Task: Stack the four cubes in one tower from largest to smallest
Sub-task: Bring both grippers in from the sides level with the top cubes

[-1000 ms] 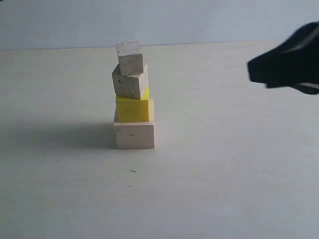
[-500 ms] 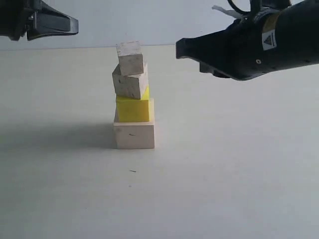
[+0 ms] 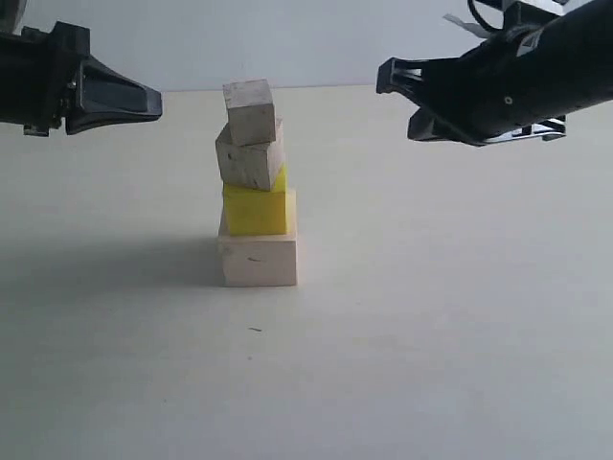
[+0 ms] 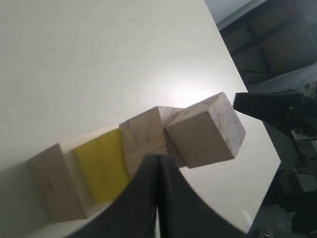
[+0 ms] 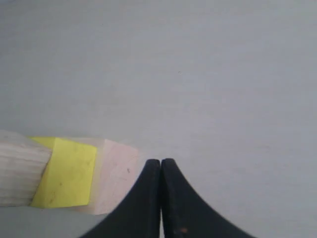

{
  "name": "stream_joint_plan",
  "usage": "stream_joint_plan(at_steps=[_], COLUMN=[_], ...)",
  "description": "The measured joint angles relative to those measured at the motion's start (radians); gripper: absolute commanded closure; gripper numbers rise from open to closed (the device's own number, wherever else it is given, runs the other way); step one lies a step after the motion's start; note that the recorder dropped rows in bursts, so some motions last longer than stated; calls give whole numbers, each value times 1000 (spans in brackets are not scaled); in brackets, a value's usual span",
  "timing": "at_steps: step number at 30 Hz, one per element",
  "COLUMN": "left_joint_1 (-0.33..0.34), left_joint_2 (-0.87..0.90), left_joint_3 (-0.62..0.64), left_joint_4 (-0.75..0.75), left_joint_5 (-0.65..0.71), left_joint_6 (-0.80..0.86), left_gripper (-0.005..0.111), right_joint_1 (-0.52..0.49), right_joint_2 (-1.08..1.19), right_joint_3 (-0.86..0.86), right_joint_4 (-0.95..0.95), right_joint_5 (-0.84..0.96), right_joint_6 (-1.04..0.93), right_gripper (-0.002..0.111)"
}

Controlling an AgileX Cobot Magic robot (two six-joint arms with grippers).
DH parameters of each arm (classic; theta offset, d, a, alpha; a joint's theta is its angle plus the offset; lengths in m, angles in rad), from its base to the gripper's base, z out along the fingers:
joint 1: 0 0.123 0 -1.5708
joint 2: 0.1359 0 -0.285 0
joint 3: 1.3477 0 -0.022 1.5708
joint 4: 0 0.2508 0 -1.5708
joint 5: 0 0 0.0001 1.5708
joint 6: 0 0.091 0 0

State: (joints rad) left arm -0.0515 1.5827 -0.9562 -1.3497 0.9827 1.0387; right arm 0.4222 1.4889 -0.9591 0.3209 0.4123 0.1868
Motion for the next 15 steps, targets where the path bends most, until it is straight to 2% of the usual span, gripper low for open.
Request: stream_joint_plan(at_steps=[5,9,15], left_joint_1=[0,0,0], left_joint_2=[0,2,66], left_joint_3=[2,2,2], left_joint_4=[-10,2,9], left_joint_5=[25,14,32], left_joint_6=[-43,-72,-80], left_gripper=[107,107,107], right_joint_1=[-13,-67,-146], right_joint_2=[68,127,204], right_joint_3=[-91,-164,-215], right_joint_4=[100,155,444], right_joint_5=[94,183,311], right_joint_6=[-128,-168,-401], right_gripper=[108,108,108])
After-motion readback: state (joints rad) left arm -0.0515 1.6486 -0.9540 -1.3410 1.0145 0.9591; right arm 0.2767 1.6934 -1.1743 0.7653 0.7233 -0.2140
